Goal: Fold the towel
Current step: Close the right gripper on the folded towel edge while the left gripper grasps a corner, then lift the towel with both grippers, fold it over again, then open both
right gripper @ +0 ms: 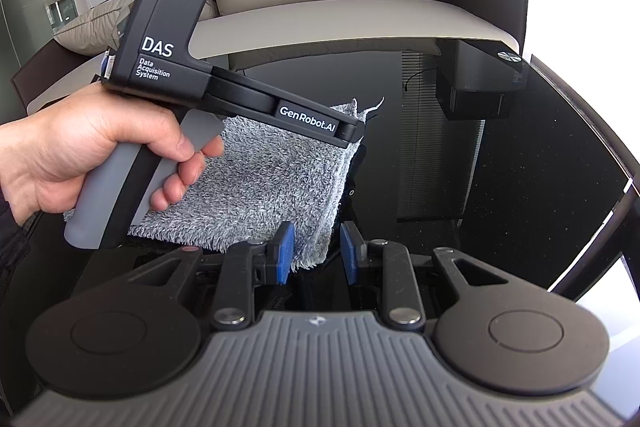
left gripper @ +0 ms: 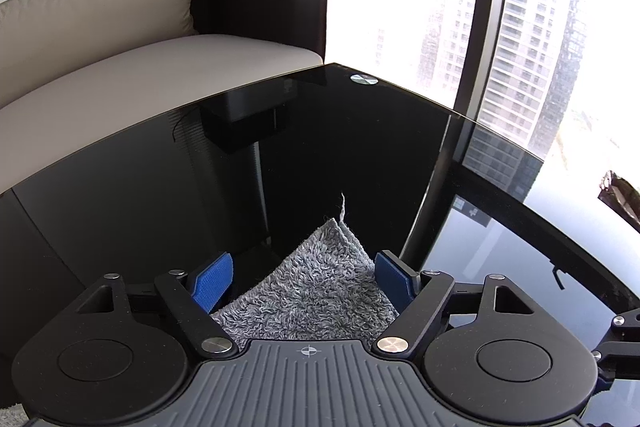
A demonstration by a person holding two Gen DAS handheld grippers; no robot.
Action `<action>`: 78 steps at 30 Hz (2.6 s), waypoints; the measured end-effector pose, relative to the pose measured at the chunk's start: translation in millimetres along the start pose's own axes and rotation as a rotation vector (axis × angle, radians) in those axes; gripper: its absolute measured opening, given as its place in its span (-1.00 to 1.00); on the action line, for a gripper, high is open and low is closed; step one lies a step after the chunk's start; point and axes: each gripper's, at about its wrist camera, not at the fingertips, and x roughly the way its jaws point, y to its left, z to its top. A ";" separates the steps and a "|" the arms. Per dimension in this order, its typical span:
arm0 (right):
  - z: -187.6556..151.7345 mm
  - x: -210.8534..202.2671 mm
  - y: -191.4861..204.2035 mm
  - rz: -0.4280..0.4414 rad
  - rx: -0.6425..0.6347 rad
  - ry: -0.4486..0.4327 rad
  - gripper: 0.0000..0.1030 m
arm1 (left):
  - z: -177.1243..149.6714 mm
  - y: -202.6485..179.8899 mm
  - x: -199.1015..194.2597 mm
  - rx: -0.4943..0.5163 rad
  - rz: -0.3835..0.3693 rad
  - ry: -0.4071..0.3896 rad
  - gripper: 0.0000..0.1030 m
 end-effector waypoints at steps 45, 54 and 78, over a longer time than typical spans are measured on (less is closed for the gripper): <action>3.0 1.2 -5.7 0.003 0.036 -0.022 -0.91 | 4.5 7.7 -27.4 -0.083 -0.014 -0.066 -0.77; 4.1 -3.3 -10.7 -0.007 0.056 -0.045 -0.91 | 6.5 10.8 -32.3 -0.094 -0.013 -0.082 -0.77; 0.1 -13.2 -11.5 -0.030 0.073 -0.065 -0.91 | 11.8 10.2 -47.0 -0.095 -0.005 -0.118 -0.77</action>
